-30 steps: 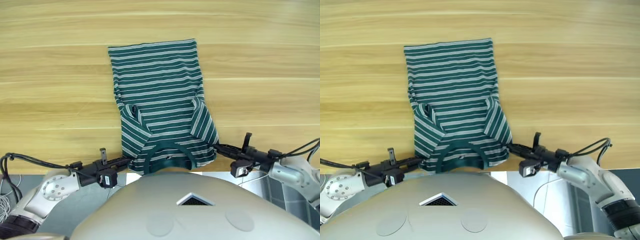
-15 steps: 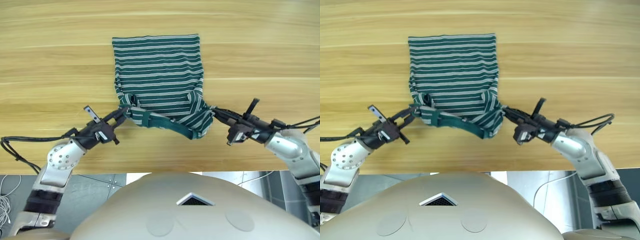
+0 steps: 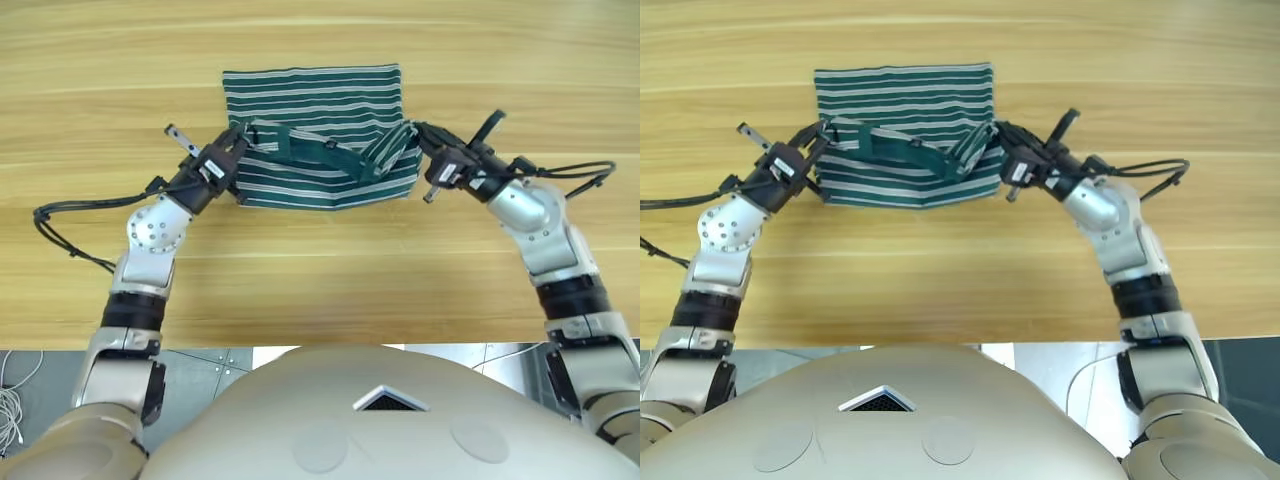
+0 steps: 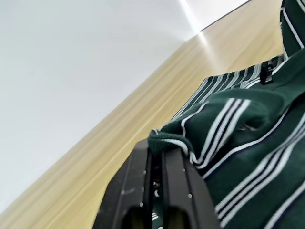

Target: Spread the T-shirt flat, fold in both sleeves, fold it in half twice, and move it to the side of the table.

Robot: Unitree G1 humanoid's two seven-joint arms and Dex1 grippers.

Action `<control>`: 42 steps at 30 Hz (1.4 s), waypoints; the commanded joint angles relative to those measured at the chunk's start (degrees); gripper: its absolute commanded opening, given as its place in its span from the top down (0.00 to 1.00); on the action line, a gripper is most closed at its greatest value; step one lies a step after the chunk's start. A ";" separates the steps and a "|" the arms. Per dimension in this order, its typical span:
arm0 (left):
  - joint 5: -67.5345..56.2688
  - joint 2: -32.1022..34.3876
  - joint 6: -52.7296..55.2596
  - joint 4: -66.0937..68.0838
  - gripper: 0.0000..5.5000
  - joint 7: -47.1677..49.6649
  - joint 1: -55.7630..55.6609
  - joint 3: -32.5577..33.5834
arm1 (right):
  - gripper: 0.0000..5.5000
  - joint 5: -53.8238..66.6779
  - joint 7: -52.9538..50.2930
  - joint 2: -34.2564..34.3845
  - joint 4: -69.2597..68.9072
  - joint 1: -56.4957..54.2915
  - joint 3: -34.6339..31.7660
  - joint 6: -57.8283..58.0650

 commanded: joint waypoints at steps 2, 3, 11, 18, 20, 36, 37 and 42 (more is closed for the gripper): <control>0.65 -2.72 -1.44 9.51 0.99 2.34 -7.65 0.52 | 1.00 -3.43 -5.65 3.66 14.41 -9.59 1.35 -1.57; 0.37 -3.24 -1.73 11.16 0.99 2.75 -8.80 0.76 | 1.00 -3.80 -6.69 4.35 17.33 -11.53 1.55 -2.00; 0.46 -4.86 -4.25 20.66 0.99 6.01 -13.90 2.15 | 1.00 -6.49 -13.51 7.98 32.93 -21.39 3.74 -4.78; 3.48 -5.87 -3.61 29.88 0.99 10.94 -18.61 1.83 | 1.00 -8.41 -17.69 11.10 42.72 -26.94 6.04 -5.51; 4.43 -6.21 -3.24 33.04 0.99 12.32 -20.43 1.69 | 1.00 -9.06 -18.73 12.26 45.48 -28.32 6.70 -5.35; 5.61 -9.50 3.10 53.38 0.71 15.58 -35.66 2.11 | 0.63 -9.04 -24.88 18.90 59.43 -39.30 6.77 3.55; 5.34 -9.56 4.26 54.12 0.68 15.89 -36.95 2.61 | 0.60 -8.55 -25.17 19.09 59.85 -40.04 6.17 4.66; 6.75 -9.10 10.37 56.69 0.56 21.54 -42.32 3.45 | 0.47 -7.08 -27.10 20.19 60.55 -41.63 4.07 7.52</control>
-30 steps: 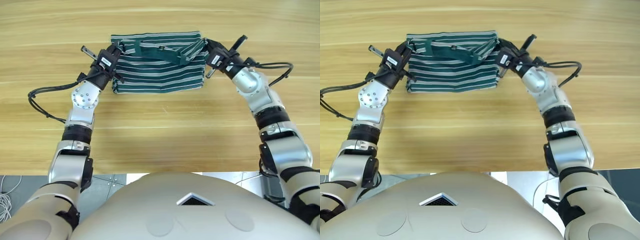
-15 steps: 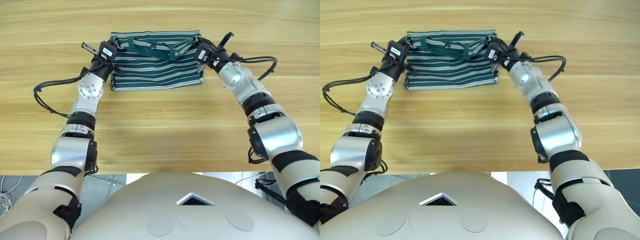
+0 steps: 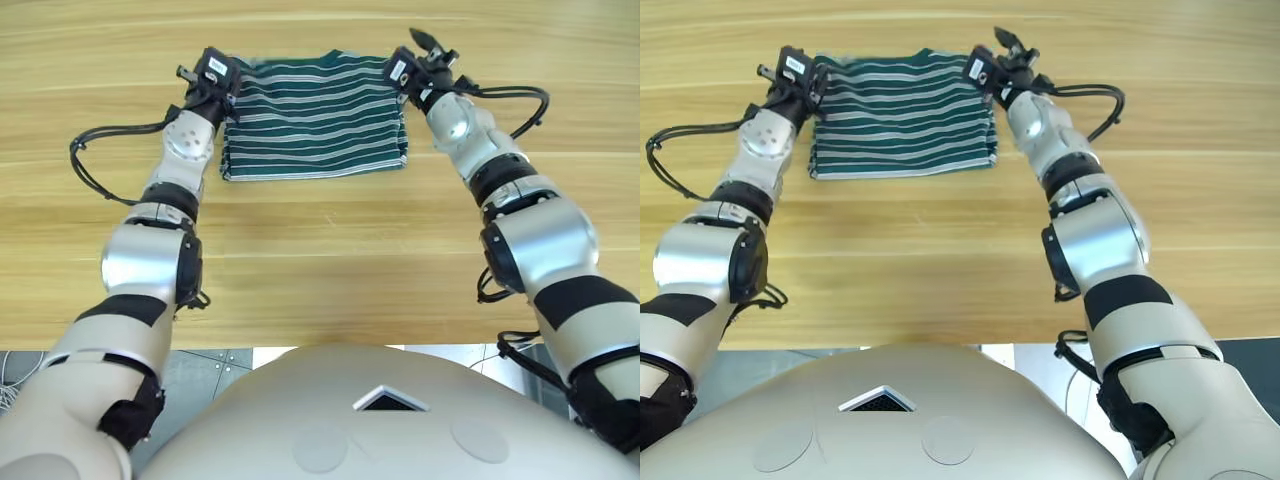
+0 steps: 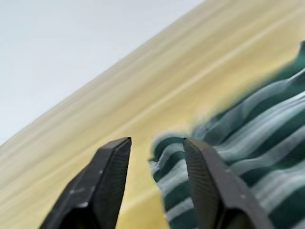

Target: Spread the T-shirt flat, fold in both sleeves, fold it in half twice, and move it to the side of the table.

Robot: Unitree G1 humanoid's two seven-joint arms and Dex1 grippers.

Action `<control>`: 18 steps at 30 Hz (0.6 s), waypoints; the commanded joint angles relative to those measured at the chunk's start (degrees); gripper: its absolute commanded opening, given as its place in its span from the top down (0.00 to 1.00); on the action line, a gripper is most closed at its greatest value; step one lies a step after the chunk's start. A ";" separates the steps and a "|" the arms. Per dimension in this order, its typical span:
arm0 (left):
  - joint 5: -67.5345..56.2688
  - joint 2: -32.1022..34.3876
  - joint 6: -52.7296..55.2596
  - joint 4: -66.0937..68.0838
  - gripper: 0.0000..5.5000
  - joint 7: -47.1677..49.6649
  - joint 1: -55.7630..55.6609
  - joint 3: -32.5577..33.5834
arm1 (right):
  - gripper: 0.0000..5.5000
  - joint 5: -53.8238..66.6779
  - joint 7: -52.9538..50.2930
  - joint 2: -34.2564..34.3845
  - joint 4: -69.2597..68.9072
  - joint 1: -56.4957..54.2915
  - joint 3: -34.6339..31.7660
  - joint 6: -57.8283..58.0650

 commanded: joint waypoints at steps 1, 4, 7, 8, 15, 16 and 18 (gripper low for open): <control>0.96 0.77 5.22 2.12 0.54 5.07 -4.40 0.56 | 0.44 1.01 -2.67 0.99 0.27 -1.52 -1.15 1.02; 1.31 0.54 5.98 2.51 0.46 6.52 -4.60 0.55 | 0.43 -2.06 -6.88 1.39 -2.82 0.76 1.80 -4.08; -4.20 1.07 1.05 1.43 0.40 6.58 -4.00 6.28 | 0.43 -6.01 -7.72 3.34 -11.95 6.15 7.62 -11.63; -7.68 1.16 -1.29 0.78 0.40 5.58 -3.60 9.70 | 0.43 -7.59 -7.44 4.22 -14.27 7.54 9.80 -12.41; -24.23 -1.26 -12.88 -3.06 0.40 -0.39 4.20 24.76 | 0.43 -17.83 -5.61 12.42 -7.24 3.65 21.18 -5.53; -24.43 -1.29 -14.11 -3.35 0.40 0.02 5.09 25.08 | 0.43 -18.50 -5.26 13.14 -6.00 3.06 22.03 -4.77; -25.19 -1.44 -15.19 -3.81 0.40 -0.20 6.41 25.85 | 0.43 -20.01 -3.99 13.95 -3.92 2.10 24.00 -3.57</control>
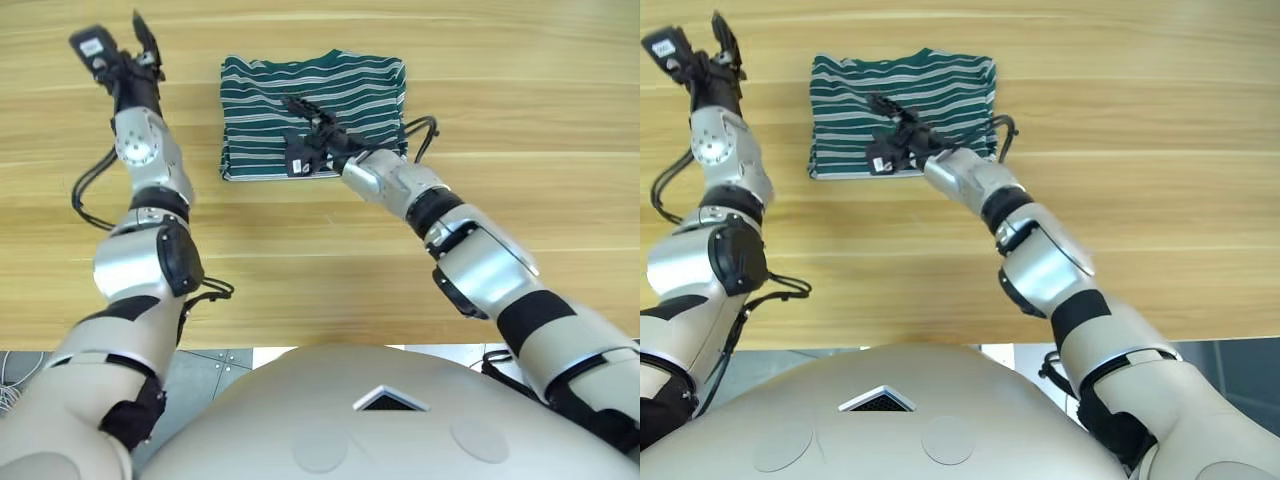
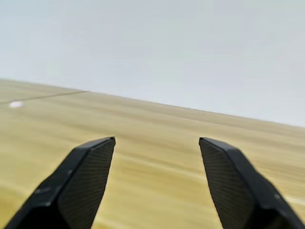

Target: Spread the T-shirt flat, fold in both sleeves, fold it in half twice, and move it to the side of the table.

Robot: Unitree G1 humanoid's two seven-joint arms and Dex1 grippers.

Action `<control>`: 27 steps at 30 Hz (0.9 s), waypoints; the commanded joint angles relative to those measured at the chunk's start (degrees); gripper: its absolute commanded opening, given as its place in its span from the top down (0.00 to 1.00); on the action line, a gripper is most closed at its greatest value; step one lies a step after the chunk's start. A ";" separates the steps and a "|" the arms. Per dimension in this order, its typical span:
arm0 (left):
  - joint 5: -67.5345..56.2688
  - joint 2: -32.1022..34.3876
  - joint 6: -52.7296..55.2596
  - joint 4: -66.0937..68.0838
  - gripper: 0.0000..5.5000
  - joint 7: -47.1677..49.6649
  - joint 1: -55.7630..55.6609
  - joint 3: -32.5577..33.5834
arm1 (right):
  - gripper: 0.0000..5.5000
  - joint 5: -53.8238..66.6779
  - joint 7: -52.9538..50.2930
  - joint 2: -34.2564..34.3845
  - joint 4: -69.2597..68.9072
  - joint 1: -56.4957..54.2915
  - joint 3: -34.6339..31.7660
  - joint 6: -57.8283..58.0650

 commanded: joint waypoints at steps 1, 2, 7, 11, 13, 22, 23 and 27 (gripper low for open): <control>-1.33 -0.59 -2.51 -1.50 0.40 -0.30 2.12 1.38 | 0.43 -3.36 2.62 1.35 3.98 -3.27 3.86 2.36; -1.43 -0.76 -2.85 -1.77 0.40 -0.43 2.36 1.46 | 0.43 -4.35 3.17 0.92 4.31 -3.53 5.11 2.18; 1.86 -1.41 -5.21 -2.58 0.40 -0.61 2.37 -1.17 | 0.43 -10.74 6.99 -9.50 -3.06 -1.67 13.80 -8.03; 5.15 -2.11 -5.63 -2.74 0.40 -2.13 1.68 -4.83 | 0.43 -7.88 17.87 -33.35 -28.22 9.55 14.31 -19.25; 6.22 -2.10 -5.38 -2.64 0.40 -2.72 1.14 -6.12 | 0.43 -2.39 22.62 -45.17 -41.06 17.60 10.67 -20.20; 12.00 -1.32 -7.29 -4.10 0.40 -7.42 2.29 -13.09 | 0.43 20.95 18.18 -72.12 -62.98 49.54 -17.29 -9.22; 12.78 -0.90 -8.15 -4.55 0.40 -7.95 2.87 -13.90 | 0.43 22.42 17.62 -71.87 -63.18 50.62 -19.92 -9.35; 13.80 0.04 -9.74 -5.98 0.40 -10.08 3.77 -15.46 | 0.43 35.35 16.14 -60.35 -64.53 44.14 -26.55 -14.45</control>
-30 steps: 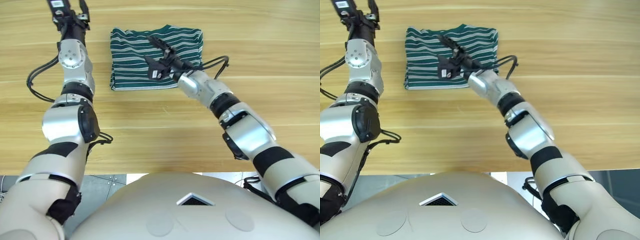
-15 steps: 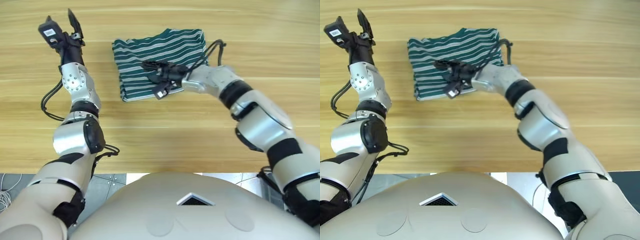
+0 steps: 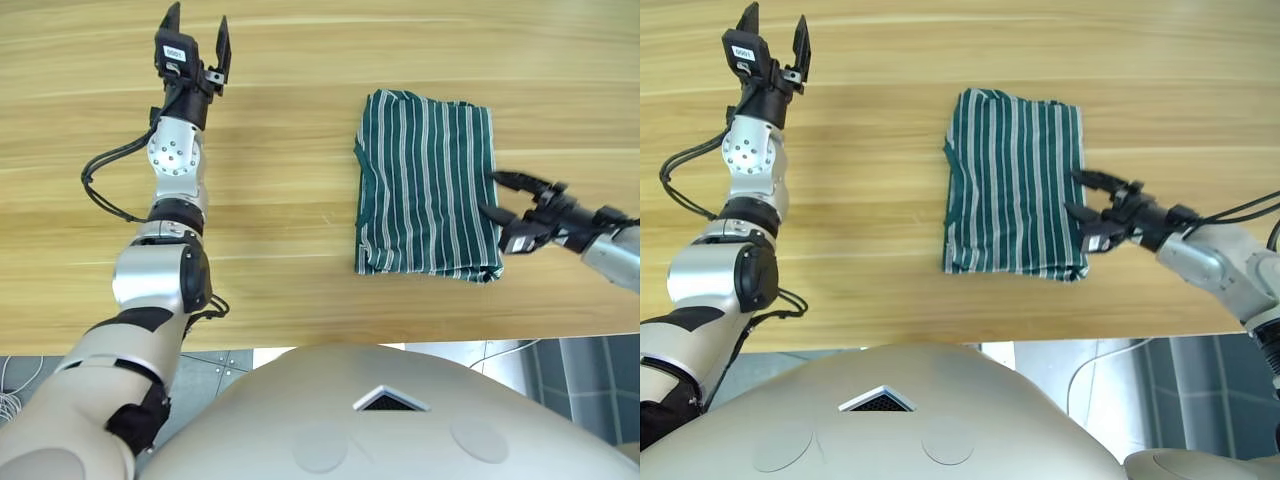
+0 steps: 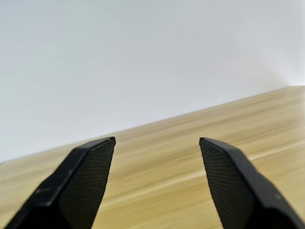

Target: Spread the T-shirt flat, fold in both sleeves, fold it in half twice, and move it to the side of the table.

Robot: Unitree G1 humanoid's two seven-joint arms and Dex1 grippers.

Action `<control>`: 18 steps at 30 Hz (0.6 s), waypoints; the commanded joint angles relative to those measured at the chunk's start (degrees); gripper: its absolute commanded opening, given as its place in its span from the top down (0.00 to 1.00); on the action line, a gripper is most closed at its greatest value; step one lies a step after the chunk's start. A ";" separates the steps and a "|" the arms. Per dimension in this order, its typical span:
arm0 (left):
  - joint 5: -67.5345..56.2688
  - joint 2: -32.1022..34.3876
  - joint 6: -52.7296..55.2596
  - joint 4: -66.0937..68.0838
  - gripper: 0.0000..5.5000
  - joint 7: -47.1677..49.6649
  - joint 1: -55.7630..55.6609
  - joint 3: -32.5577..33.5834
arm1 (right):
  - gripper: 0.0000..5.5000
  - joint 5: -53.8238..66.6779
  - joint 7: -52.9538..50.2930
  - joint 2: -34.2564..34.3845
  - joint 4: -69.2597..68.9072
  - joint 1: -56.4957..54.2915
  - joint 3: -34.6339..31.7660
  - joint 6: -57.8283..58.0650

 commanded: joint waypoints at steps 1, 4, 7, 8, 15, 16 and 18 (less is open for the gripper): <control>1.28 1.41 -1.07 -1.49 0.40 -2.60 1.19 -1.97 | 0.43 12.71 -0.85 12.39 -1.05 -8.70 -5.07 -2.61; 5.11 0.38 -2.48 -3.66 0.40 -4.50 2.19 -6.64 | 0.43 17.14 0.43 21.45 2.65 -15.51 -6.21 -0.12; 9.39 -2.24 -2.80 -5.82 0.40 -5.74 3.06 -12.06 | 0.43 13.90 -0.57 27.49 8.61 -19.77 -6.60 3.83; 12.57 -2.59 -2.86 -5.90 0.40 -5.31 2.78 -14.88 | 0.43 12.54 -2.42 29.26 11.23 -21.23 -7.58 5.94; 23.56 -11.06 2.80 -0.81 0.40 -2.25 -3.84 -26.03 | 0.43 6.17 -12.42 34.43 19.24 -25.41 -13.54 11.85; 24.48 -12.76 4.00 0.03 0.40 -1.16 -4.61 -27.09 | 0.43 4.58 -13.47 34.53 19.72 -25.30 -13.56 12.32; 26.06 -15.74 7.18 1.92 0.40 1.76 -6.60 -28.55 | 0.43 2.78 -14.16 34.95 20.14 -25.07 -13.35 12.50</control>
